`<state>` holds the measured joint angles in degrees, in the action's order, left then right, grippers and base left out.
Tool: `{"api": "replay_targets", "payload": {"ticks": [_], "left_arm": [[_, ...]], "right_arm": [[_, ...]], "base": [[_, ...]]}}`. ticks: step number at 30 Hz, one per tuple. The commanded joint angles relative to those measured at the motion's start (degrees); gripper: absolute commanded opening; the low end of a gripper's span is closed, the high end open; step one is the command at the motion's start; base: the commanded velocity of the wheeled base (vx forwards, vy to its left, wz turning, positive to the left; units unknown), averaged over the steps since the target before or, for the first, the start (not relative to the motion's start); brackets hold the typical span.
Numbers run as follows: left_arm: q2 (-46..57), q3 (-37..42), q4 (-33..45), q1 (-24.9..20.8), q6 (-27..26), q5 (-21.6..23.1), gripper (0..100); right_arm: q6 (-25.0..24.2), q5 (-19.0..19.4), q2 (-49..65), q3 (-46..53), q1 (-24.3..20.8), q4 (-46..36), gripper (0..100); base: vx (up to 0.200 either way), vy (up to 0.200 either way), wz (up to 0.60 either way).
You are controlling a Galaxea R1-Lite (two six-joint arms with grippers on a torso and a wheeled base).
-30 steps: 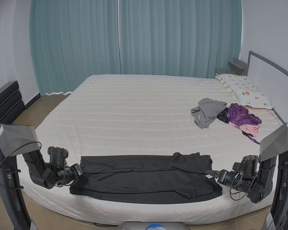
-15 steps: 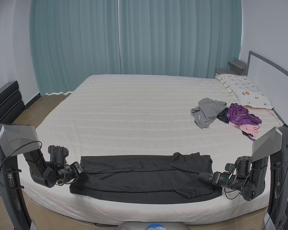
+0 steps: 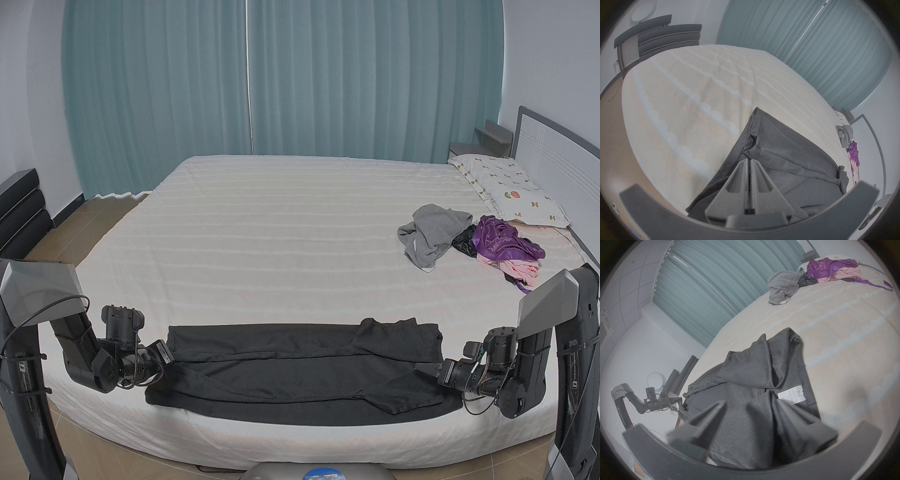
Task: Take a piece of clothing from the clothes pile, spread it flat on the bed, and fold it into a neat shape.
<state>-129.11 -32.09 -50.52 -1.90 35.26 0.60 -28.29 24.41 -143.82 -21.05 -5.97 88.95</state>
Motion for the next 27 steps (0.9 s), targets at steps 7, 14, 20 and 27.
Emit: {"api": "replay_targets", "payload": {"ticks": [7, 14, 20, 27], "left_arm": [[0.2, 0.3, 0.0, -0.1, 0.0, -0.1, 0], [0.2, -0.3, -0.1, 0.1, 0.1, -0.1, 0], [-0.2, -1.2, 0.0, 0.7, 0.7, -0.1, 0], [-0.5, -3.3, 0.2, 1.3, 4.3, -0.4, 0]], "right_arm": [[0.3, -0.1, 0.0, 0.5, 1.1, 0.8, 0], [-0.4, 2.0, 5.1, 2.9, 4.1, 0.8, 0], [-0.7, 2.6, 5.9, 3.4, 5.1, 0.9, 0], [-0.7, 2.3, 4.5, 1.6, 6.7, 0.8, 0]], "base": [[0.000, 0.000, 0.00], [0.000, 0.000, 0.00], [0.000, 0.000, 0.00], [0.000, 0.000, 0.00]]}}
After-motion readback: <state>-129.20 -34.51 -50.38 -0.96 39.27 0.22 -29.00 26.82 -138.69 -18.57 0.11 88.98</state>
